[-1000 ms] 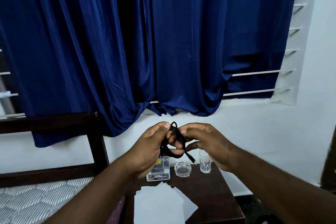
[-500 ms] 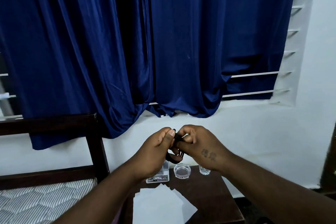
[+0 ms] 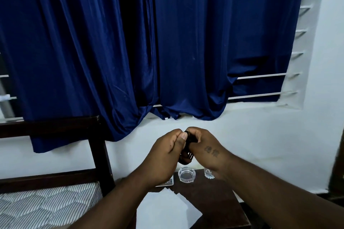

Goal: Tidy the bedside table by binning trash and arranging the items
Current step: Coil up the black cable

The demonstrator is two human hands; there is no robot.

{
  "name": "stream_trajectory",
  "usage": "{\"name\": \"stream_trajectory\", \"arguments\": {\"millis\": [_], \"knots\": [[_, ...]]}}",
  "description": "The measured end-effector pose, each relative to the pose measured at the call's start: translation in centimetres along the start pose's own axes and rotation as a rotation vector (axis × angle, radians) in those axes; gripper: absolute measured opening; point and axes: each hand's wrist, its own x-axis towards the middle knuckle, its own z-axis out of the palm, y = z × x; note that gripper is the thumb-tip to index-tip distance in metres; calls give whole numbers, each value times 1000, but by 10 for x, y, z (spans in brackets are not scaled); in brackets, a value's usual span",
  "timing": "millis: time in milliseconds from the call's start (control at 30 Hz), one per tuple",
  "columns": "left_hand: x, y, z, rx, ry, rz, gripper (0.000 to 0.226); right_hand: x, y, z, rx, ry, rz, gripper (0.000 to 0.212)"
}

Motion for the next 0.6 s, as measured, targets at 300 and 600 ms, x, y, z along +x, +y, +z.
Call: {"name": "stream_trajectory", "arguments": {"millis": [300,600], "knots": [[4,-5,-9,-103,61,-49,38,-5,-7,-17,130,-320,65,17],[1,-14,-5,-115,15,-108,37,-2,7,-18,65,-202,46,24]]}}
